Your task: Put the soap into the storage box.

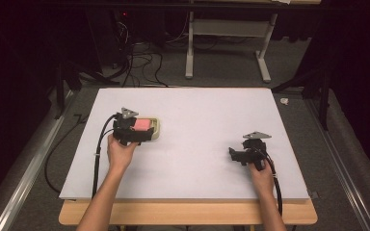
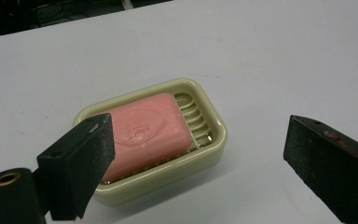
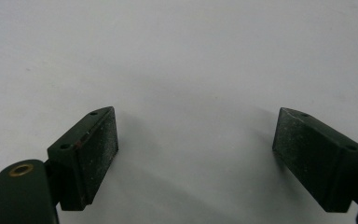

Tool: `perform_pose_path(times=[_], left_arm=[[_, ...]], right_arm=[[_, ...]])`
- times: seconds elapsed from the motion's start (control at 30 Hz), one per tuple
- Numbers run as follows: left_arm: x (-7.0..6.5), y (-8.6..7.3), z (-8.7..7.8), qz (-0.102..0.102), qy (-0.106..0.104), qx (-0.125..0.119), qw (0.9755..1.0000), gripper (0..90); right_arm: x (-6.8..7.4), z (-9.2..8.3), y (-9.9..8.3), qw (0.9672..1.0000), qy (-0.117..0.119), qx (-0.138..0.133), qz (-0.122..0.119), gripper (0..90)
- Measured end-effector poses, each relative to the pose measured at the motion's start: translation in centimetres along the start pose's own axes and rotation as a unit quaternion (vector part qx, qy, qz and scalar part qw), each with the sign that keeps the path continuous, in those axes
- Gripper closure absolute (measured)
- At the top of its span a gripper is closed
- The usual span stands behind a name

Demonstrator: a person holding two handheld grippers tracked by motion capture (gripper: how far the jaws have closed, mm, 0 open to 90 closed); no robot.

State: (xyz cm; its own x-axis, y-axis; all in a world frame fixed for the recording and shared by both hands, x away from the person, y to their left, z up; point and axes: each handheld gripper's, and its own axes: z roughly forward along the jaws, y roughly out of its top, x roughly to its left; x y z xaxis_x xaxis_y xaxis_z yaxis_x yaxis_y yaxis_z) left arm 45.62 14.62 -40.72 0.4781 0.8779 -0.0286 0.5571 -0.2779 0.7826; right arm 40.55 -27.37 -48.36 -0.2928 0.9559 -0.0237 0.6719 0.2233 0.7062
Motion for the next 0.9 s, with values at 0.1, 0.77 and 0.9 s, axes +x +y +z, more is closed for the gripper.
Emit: perform_pose_path(times=[0.1, 0.77, 0.9], left_arm=[[-0.1, -0.1, -0.3, 0.001, -0.004, 0.000, 1.0000, 9.8], [-1.3, -0.8, -1.7, 0.007, -0.033, -0.013, 0.9993, 11.5], [-1.4, -1.1, -1.8, 0.009, -0.035, -0.011, 0.9993, 11.7]], right_arm=[[0.0, 0.0, 0.0, 1.0000, 0.000, 0.000, 0.000, 14.6], [0.0, 0.0, 0.0, 1.0000, 0.000, 0.000, 0.000, 14.6], [0.0, 0.0, 0.0, 1.0000, 0.000, 0.000, 0.000, 14.7]])
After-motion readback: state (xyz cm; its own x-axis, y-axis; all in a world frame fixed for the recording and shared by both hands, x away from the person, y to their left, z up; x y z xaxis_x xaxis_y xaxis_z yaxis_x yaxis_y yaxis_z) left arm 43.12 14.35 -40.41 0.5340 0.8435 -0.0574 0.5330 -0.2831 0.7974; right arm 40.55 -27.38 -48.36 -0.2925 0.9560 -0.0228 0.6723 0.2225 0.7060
